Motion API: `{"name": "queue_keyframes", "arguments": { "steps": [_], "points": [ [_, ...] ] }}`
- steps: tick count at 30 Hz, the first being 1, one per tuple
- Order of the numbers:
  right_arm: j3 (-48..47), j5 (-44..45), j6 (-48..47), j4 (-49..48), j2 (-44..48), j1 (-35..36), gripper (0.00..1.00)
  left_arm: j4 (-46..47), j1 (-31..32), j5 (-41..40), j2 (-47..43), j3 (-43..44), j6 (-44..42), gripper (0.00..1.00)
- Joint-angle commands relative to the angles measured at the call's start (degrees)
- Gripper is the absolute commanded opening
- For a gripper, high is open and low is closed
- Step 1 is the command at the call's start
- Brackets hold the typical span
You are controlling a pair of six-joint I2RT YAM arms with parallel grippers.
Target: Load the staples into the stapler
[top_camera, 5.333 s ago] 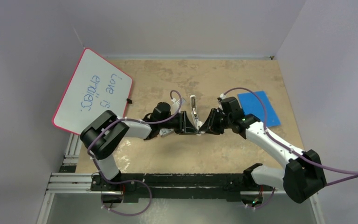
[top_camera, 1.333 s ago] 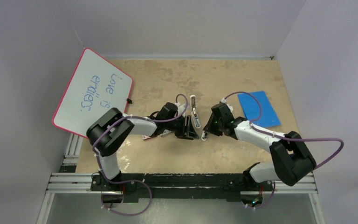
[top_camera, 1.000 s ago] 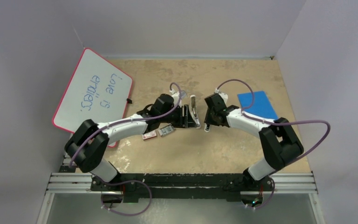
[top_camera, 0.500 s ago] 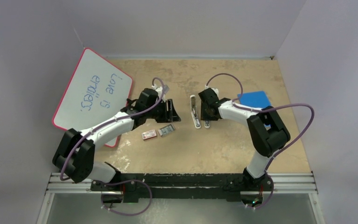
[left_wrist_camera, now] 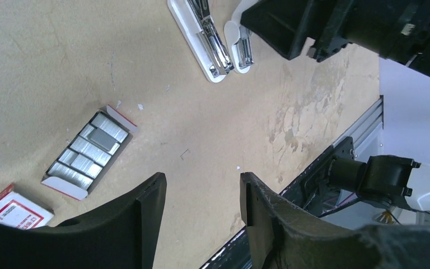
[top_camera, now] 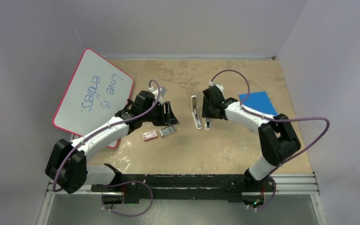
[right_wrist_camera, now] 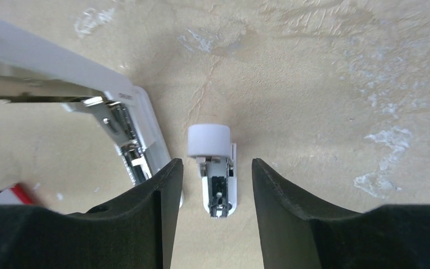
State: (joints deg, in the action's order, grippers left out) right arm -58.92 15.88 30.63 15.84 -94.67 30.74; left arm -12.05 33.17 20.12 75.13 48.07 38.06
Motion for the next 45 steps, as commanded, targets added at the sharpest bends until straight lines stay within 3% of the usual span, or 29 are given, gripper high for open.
{"name": "queue_keyframes", "arguments": {
  "steps": [1,8,13,15,18,24,34,37,45],
  "points": [
    [0.03,1.55,0.11,-0.31,6.87,0.31,0.5,-2.62,-0.03,-3.77,-4.6,0.49,0.41,0.51],
    [-1.93,2.31,0.68,-3.98,12.37,10.6,0.43,-6.5,-0.69,-8.36,-11.42,-1.13,3.91,0.57],
    [-4.28,0.61,2.07,-9.23,8.9,17.75,0.42,-16.02,-0.82,-23.98,-21.47,-1.38,5.99,0.61],
    [-5.44,0.3,1.42,-11.74,7.12,20.16,0.43,-16.81,-0.79,-27.4,-26.68,-2.22,4.93,0.68],
    [-8.57,2.58,1.22,-11.92,3.28,23.65,0.44,-19.49,-0.81,-29.99,-30.58,-1.65,3.4,0.7],
    [-13.7,0.29,0.52,-10.63,-5.3,26.71,0.41,-20.38,-0.8,-30.81,-32.98,-2.48,2.82,0.7],
    [-21.37,2.49,4.96,0.0,-14.34,27.13,0.37,-18.78,-0.77,-29.71,-31.52,-2.42,2.07,0.7],
    [-22.29,2.7,4.73,1.77,-15.68,27.18,0.24,-18.55,-0.81,-29.63,-31.67,-2.97,2.44,0.7],
    [-23.61,2.08,3.41,3.0,-18.12,27.1,0.28,-17.19,-0.8,-28.76,-31.44,-3.6,2.11,0.7]
  ]
}}
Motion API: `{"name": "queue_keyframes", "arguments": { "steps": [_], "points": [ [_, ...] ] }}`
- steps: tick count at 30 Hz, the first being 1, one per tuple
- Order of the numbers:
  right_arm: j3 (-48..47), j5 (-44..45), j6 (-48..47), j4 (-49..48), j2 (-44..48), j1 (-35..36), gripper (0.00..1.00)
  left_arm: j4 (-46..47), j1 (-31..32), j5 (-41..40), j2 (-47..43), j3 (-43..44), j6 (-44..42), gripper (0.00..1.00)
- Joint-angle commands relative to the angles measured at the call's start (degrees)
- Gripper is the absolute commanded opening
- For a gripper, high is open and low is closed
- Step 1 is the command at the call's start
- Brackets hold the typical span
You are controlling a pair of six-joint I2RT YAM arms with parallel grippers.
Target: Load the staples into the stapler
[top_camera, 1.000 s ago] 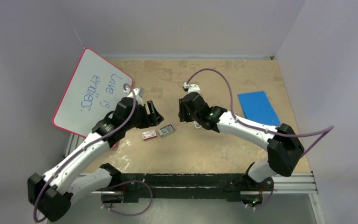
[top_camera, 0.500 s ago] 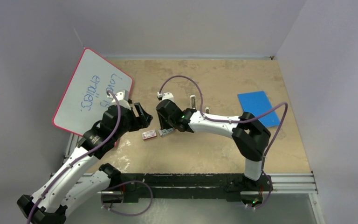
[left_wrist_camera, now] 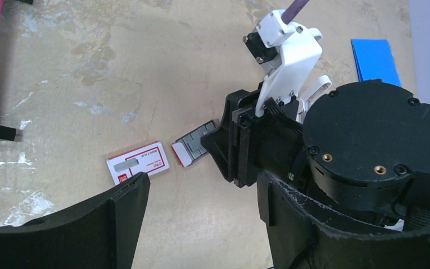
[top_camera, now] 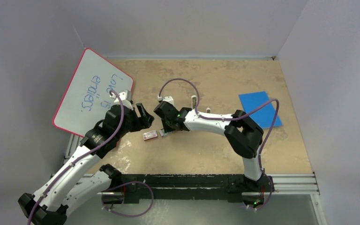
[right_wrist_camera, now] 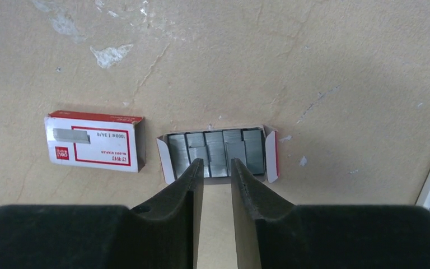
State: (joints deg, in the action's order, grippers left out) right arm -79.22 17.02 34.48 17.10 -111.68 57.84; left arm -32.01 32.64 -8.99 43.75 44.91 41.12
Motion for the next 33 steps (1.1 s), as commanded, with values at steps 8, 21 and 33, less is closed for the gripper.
{"name": "queue_keyframes", "arguments": {
  "steps": [8,21,33],
  "points": [
    [-4.14,2.61,-0.48,2.73,-3.06,-0.1,0.31,2.74,-0.21,0.69,0.65,-0.43,-0.96,0.7],
    [-3.87,3.29,0.01,2.96,-3.0,-0.73,0.29,2.73,-0.22,1.07,0.55,-0.7,-0.98,0.7],
    [-3.23,0.12,-0.3,2.5,-3.81,-1.36,0.22,2.71,-0.25,1.25,0.48,-0.78,-1.05,0.7]
  ]
}}
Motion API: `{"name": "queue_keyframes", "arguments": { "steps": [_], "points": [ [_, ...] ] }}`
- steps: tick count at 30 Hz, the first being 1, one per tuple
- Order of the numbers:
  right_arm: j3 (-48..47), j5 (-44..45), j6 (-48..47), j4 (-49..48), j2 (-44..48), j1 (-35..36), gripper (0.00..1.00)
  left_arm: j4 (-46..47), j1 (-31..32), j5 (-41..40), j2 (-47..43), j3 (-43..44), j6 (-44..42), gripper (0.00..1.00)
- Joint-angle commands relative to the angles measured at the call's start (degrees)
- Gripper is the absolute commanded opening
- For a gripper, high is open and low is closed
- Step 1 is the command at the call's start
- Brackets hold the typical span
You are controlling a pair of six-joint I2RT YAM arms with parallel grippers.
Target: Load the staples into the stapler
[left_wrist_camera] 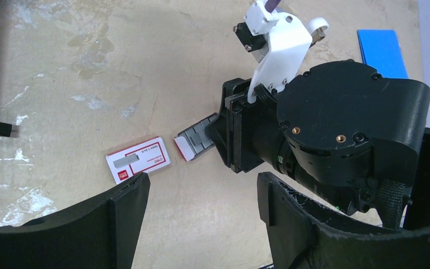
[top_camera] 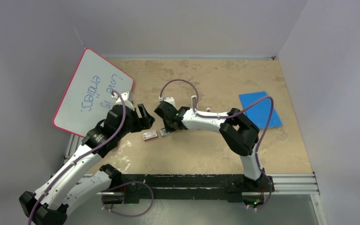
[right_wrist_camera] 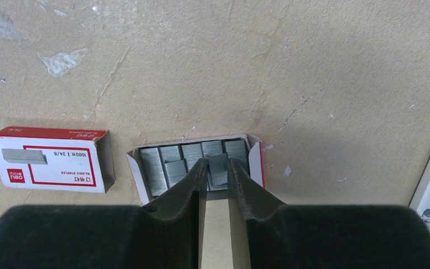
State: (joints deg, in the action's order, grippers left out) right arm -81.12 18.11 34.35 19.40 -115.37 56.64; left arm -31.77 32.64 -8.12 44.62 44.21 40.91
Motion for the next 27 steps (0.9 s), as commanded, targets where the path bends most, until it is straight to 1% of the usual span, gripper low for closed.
{"name": "queue_keyframes", "arguments": {
  "steps": [1,6,16,17,18,27],
  "points": [
    [-1.25,-1.23,-0.18,0.16,-0.05,-0.18,0.21,2.35,-0.29,0.43,-0.4,-0.07,-0.83,0.7],
    [-1.47,-2.97,-0.24,0.27,-0.45,-0.3,0.21,2.37,-0.25,0.56,-0.37,-0.08,-0.83,0.7],
    [-1.22,-3.51,-0.24,0.73,-1.08,-0.52,0.21,2.39,-0.26,0.72,-0.18,-0.16,-0.92,0.7],
    [-1.31,-3.52,1.05,0.84,-1.14,-0.54,0.28,2.37,-0.22,0.73,-0.16,-0.17,-0.92,0.7],
    [-1.44,-3.33,1.11,1.01,-1.11,-0.6,0.29,2.41,-0.21,0.74,-0.15,-0.17,-0.92,0.7],
    [-1.76,-1.52,1.11,1.56,-0.56,-0.63,0.29,2.48,-0.25,0.73,-0.09,-0.18,-0.92,0.7]
  ]
}}
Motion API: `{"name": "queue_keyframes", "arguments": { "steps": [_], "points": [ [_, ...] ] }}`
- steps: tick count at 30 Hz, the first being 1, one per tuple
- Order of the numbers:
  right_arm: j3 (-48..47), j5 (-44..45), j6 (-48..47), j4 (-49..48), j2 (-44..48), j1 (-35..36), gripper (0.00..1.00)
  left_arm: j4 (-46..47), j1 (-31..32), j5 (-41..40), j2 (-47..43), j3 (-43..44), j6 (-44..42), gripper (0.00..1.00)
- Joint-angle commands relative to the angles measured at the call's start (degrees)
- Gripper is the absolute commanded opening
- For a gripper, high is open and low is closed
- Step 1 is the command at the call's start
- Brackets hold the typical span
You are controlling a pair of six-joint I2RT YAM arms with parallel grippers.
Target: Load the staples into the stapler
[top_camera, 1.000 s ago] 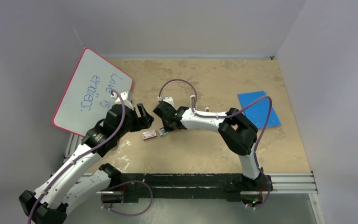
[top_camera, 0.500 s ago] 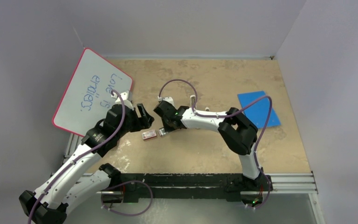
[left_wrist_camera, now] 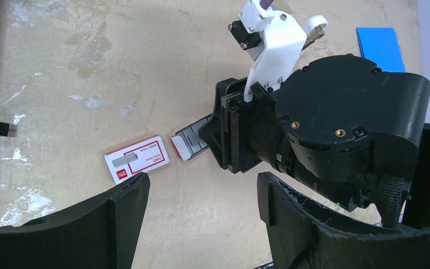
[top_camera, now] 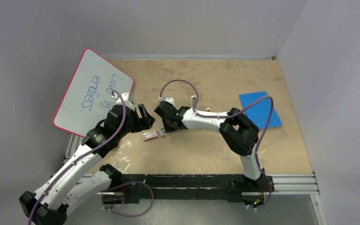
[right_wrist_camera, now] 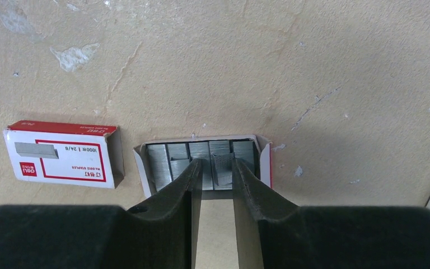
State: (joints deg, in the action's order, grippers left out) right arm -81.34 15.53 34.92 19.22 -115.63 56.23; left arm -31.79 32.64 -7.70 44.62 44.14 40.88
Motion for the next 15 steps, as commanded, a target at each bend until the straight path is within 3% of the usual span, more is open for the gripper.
{"name": "queue_keyframes", "arguments": {
  "steps": [1,13,14,15],
  "points": [
    [-1.5,1.12,0.54,1.71,-0.29,-0.15,0.29,2.44,-0.24,0.32,-0.13,-0.11,-0.89,0.7],
    [-0.27,1.49,0.54,-1.29,3.91,-0.11,0.29,2.52,-0.25,0.33,0.11,-0.37,-0.81,0.7],
    [-0.31,1.9,1.96,-1.17,4.08,-0.14,0.16,2.52,-0.29,0.4,0.06,-0.37,-0.81,0.7],
    [-0.17,2.18,2.19,-1.12,4.28,-0.14,0.1,2.52,-0.22,0.41,0.11,-0.37,-0.81,0.7]
  ]
}}
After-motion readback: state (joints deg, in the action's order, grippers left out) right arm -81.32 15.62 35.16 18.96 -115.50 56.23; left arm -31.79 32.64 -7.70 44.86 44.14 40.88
